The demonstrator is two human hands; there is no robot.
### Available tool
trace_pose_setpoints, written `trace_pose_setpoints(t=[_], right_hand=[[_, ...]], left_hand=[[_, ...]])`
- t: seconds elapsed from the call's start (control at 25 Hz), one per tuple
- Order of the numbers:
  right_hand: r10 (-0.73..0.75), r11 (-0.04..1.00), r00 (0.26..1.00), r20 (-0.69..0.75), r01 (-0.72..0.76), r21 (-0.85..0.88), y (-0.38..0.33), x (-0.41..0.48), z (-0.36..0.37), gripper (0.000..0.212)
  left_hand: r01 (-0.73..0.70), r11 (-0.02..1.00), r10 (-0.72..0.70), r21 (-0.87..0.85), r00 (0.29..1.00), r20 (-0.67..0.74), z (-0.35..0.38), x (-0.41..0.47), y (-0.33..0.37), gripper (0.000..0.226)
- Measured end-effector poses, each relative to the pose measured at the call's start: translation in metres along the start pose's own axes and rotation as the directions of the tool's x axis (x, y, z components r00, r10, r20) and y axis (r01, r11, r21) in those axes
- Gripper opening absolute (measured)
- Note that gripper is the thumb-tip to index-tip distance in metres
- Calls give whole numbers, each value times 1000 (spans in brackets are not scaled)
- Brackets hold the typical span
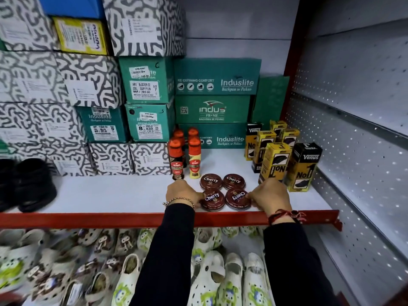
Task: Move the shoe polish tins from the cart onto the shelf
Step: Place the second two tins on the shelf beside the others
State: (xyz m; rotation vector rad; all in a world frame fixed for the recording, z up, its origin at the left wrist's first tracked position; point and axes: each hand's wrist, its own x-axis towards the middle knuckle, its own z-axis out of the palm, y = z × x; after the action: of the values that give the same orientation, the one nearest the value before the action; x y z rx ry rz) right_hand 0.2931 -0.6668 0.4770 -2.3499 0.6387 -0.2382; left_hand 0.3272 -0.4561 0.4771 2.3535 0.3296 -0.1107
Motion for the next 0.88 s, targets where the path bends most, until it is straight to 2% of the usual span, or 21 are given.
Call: trace_pose_setpoints(t=[0.08,0.16,0.24,0.28,0.32,0.4,0.88], right_hand=[[-117,990,992,-46,120,67,0,-1,-1,25],[-301,948,951,76,289,134,-2,1,-1,44],[-438,899,857,270,424,112,-6,5,5,58],[-448,888,822,351,455,68,-7,7,11,62],[-427,886,807,408,463,11,-7,10,17,63],[-387,880,807,446,468,-85,-6,16,27,62],[-456,839,806,376,530,-119,1,19,30,62]], left_hand=[[-68,997,67,-23,997,-48,0,-2,-1,45],[-255,966,254,-44,966,-42,0,-1,-1,38],[-471,882,464,33,878,122,1,3,3,52],[-527,848,502,62,835,225,3,3,6,60],[-551,830,505,84,807,307,7,5,7,65],[-555,822,481,126,796,367,14,10,6,65],[-587,802,527,109,782,333,26,24,1,58]])
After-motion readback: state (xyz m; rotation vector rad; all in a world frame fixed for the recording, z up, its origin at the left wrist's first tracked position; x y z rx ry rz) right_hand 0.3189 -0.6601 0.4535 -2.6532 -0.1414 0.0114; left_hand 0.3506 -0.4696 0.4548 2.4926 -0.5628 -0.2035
